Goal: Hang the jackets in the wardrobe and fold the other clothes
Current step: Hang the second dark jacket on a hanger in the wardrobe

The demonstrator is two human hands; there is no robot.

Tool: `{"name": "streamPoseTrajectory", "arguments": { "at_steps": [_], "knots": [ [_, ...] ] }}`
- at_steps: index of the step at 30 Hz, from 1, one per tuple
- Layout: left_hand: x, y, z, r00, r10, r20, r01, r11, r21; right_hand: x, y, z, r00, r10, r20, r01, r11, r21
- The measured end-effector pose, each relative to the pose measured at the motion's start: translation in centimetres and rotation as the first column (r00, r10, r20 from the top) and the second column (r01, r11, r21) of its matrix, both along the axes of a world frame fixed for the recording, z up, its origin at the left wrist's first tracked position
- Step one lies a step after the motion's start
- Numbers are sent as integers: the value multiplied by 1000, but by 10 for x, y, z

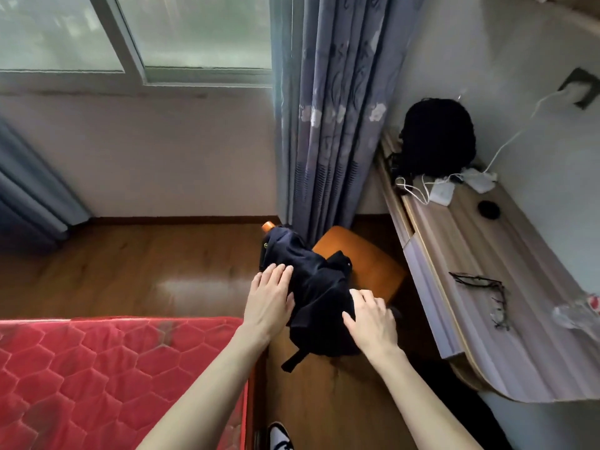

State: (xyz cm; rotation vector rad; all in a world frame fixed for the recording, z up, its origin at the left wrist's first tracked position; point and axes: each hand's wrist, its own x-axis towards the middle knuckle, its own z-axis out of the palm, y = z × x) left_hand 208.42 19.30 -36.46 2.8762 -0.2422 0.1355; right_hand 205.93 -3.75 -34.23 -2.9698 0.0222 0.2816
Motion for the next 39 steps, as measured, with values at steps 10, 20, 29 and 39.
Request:
{"name": "streamPoseTrajectory", "arguments": {
  "at_steps": [10, 20, 29, 39],
  "knots": [
    [54, -18, -25, 984, -152, -92, 163, 979, 125, 20, -5, -12, 996, -11, 89, 8, 999, 37],
    [72, -19, -5, 975, -213, 57, 203, 968, 145, 15, -12, -11, 980, -52, 192, 22, 988, 153],
    [50, -14, 22, 999, -46, 16, 47, 996, -79, 13, -17, 22, 886, -85, 456, -1, 983, 185],
    [7, -5, 129, 939, 236, 249, -110, 894, -433, 37, -1, 123, 641, -63, 765, -256, 922, 291]
  ]
}}
